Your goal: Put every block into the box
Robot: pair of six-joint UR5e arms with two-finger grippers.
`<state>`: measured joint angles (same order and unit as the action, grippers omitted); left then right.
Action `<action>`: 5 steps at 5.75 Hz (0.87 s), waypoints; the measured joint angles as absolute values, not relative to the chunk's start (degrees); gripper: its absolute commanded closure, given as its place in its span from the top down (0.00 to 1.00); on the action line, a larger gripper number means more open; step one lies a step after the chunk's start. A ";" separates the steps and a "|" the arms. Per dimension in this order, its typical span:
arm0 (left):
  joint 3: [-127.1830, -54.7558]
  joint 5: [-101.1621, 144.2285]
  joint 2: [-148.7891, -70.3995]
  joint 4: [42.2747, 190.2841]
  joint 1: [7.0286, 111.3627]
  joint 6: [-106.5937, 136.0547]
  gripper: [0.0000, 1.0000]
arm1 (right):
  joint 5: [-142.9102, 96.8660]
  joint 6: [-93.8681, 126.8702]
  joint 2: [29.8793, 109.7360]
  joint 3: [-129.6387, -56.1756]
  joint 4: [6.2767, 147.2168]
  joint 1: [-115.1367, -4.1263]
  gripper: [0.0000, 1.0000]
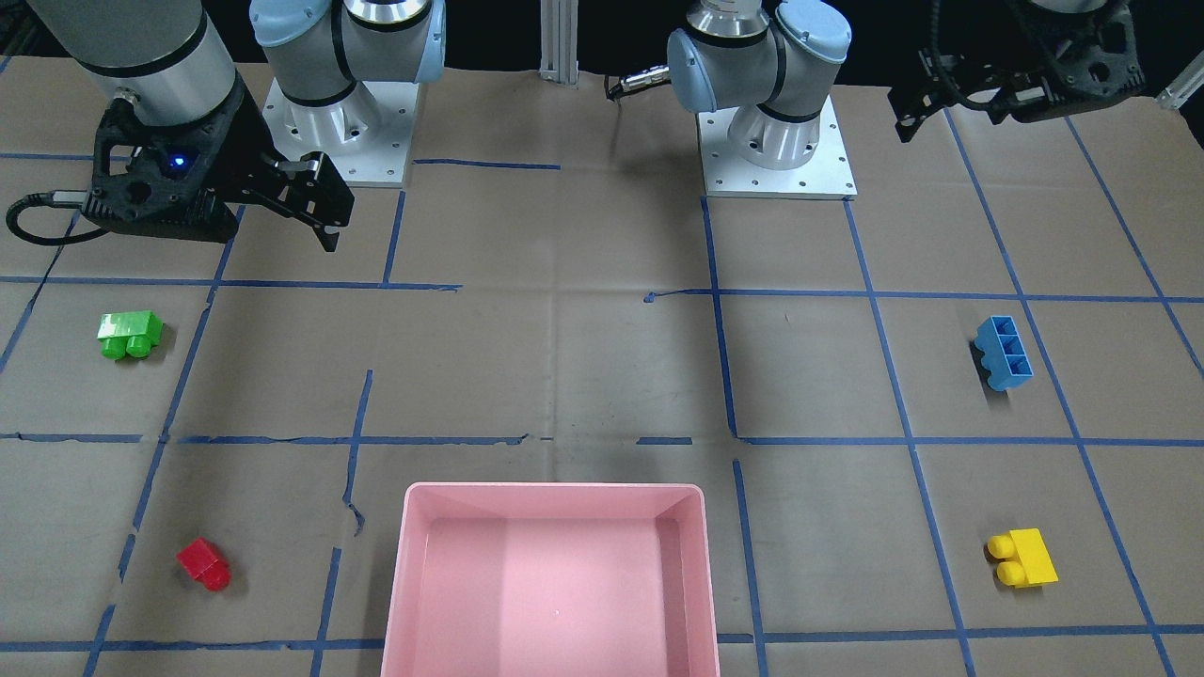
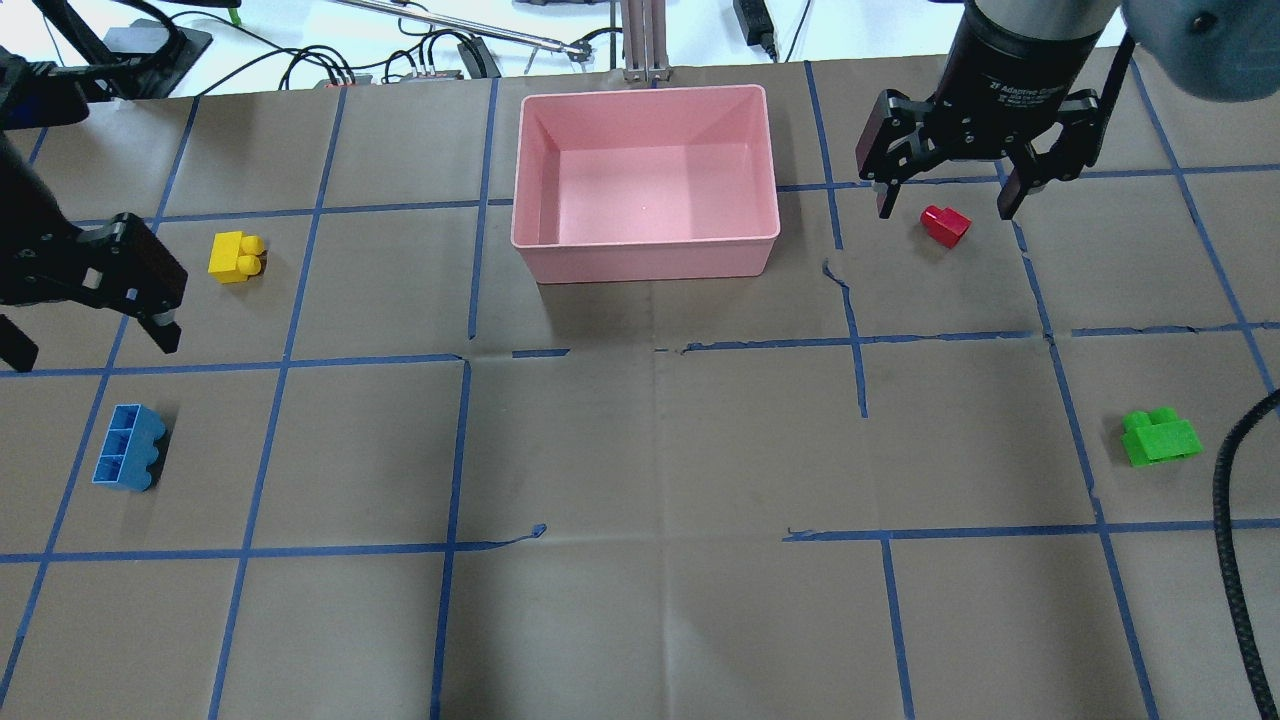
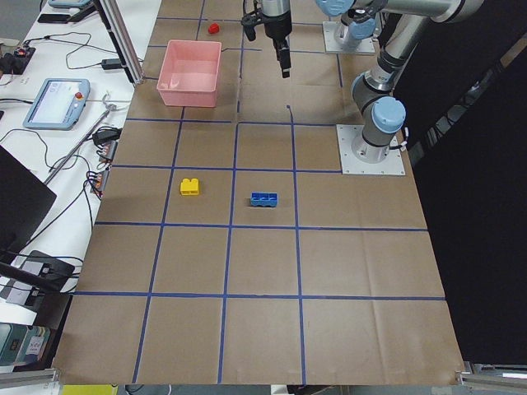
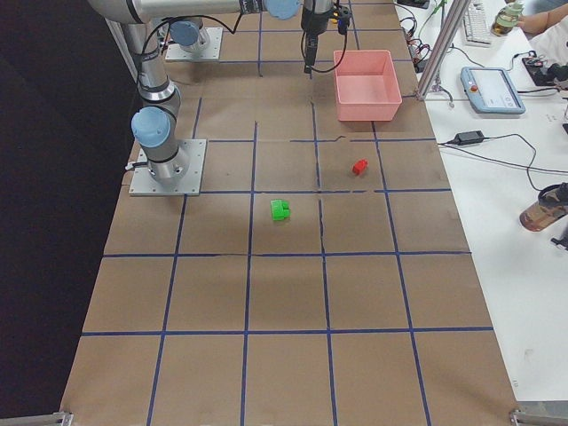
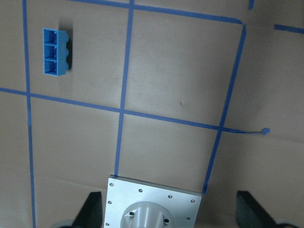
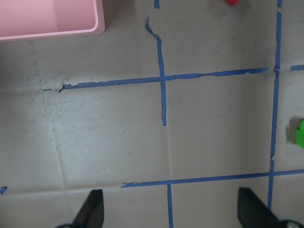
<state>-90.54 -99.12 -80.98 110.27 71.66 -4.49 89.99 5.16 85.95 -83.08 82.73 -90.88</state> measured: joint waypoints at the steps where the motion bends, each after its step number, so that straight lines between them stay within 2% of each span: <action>1: -93.02 -99.95 -81.91 108.48 65.65 -8.50 0.99 | 90.11 5.13 85.88 -83.29 82.66 -90.58 1.00; 3: -95.76 -100.48 -86.62 96.25 60.67 -21.58 0.99 | 90.58 1.18 85.66 -83.61 82.48 -87.71 1.00; 5: -96.74 -99.45 -94.06 84.28 57.22 -32.33 0.99 | 90.78 -11.09 85.59 -83.83 82.59 -78.65 1.00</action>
